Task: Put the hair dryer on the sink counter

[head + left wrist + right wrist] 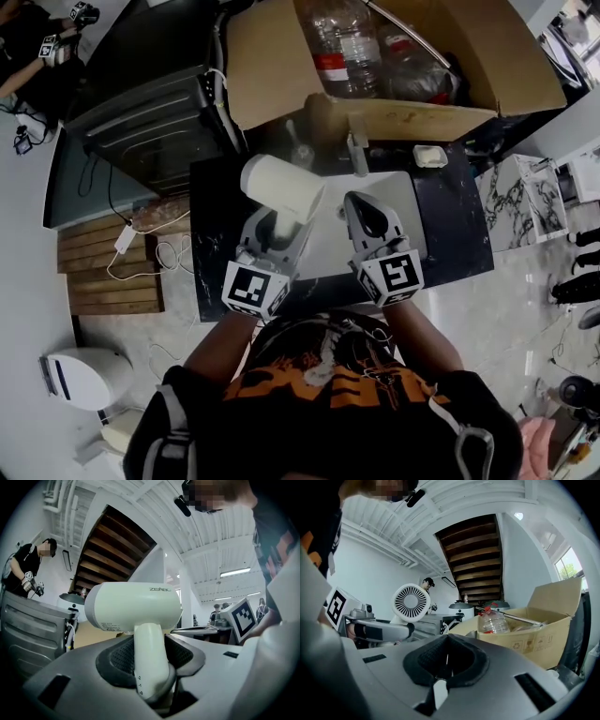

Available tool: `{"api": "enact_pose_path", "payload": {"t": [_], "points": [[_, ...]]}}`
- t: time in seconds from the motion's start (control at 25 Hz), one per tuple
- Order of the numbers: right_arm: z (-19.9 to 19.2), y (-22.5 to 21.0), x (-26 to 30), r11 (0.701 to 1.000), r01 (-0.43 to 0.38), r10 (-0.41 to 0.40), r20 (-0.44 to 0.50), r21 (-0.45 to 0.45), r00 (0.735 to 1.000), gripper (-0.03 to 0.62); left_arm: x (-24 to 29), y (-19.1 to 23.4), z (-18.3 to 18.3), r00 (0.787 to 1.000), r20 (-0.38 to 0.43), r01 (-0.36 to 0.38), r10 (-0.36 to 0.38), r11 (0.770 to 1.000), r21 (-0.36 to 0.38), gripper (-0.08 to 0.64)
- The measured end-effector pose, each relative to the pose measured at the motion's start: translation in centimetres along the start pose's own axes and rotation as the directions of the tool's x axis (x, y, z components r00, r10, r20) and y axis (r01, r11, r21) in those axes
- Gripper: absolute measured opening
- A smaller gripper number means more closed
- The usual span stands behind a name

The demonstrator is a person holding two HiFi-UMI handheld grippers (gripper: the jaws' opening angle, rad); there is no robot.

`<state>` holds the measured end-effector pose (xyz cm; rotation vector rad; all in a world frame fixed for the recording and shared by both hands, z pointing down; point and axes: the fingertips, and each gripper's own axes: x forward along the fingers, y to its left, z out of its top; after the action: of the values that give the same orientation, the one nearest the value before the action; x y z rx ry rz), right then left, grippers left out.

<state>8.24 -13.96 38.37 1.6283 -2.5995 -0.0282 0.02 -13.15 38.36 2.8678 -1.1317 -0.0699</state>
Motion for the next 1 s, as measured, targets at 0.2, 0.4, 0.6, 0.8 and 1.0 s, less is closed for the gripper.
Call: {"api": "enact_pose_path", "payload": {"t": [0.2,0.4,0.6,0.8,1.0], "points": [[-0.3,3.9,3.8,0.998,-0.068,0.068,0.006,0.014,0.998,0.014,-2.2,4.5,-0.8,0.998,-0.017,-0.054,0.054,0.999,0.003,0.198],[-1.0,7.3,7.0,0.990,-0.137,0.137,0.001,0.025,0.991,0.014,-5.2,8.6,-1.5,0.993,-0.028,-0.111,0.112,0.993,0.024,0.198],[-2.8,9.6,10.0,0.981,-0.181,0.184,-0.033,0.063,0.982,0.014,-7.2,12.0,-3.5,0.981,-0.097,-0.173,0.170,0.985,-0.023,0.198],[-5.7,12.0,12.0,0.972,-0.223,0.229,-0.095,0.077,0.969,0.014,-8.3,14.4,-8.1,0.948,-0.244,-0.226,0.203,0.972,-0.068,0.198],[-9.5,14.3,13.0,0.957,-0.277,0.287,-0.185,0.081,0.940,0.014,-8.3,16.6,-14.6,0.879,-0.434,-0.271,0.197,0.956,-0.114,0.198]]}}
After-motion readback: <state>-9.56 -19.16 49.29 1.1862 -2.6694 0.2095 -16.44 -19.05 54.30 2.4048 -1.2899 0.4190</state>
